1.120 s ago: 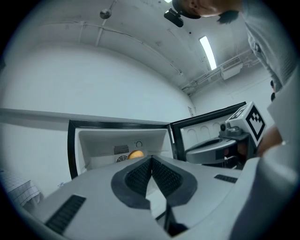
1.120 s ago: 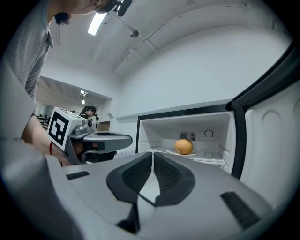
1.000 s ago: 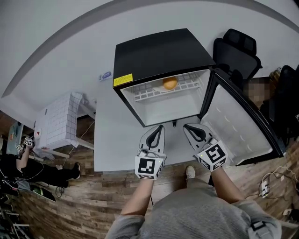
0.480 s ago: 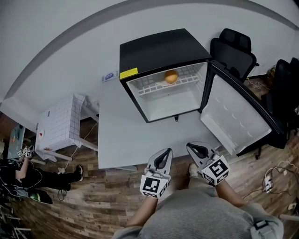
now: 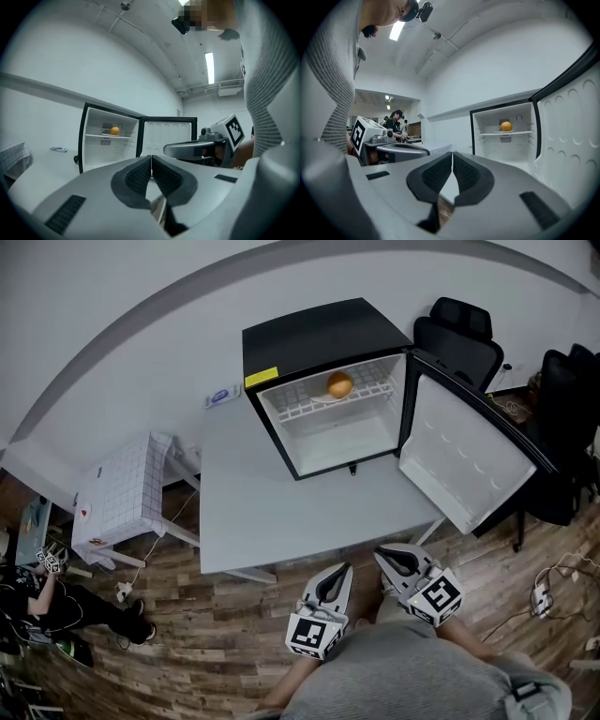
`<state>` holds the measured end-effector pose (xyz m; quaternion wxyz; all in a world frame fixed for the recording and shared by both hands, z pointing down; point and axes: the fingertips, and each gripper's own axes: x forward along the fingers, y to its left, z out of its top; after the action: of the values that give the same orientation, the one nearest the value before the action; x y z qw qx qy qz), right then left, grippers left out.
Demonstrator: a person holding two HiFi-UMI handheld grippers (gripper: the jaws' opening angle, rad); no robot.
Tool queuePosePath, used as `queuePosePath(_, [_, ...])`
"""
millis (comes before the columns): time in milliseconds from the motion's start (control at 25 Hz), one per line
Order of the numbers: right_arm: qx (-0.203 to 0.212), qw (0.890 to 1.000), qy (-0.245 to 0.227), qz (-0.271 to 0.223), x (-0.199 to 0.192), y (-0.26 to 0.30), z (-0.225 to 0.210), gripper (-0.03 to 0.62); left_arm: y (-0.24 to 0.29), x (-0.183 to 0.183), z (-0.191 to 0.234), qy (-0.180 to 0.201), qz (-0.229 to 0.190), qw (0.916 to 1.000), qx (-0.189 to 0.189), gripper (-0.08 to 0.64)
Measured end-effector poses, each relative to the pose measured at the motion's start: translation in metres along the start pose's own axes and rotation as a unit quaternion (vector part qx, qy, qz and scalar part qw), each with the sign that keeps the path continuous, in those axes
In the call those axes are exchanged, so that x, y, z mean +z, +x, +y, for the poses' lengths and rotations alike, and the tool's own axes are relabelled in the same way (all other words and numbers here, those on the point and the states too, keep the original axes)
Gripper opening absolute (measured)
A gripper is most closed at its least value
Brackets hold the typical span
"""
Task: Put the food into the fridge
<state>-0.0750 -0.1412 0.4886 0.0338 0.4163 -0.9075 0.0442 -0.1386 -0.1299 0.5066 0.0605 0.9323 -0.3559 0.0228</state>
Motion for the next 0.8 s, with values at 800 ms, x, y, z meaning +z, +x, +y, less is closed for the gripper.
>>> queuePosePath(800, [0.005, 1.000, -0.026, -0.004, 0.013, -0.005, 0.029, 0.012, -0.035, 0.003, -0.003, -0.002, -0.020, 0.9996, 0.019, 0.012])
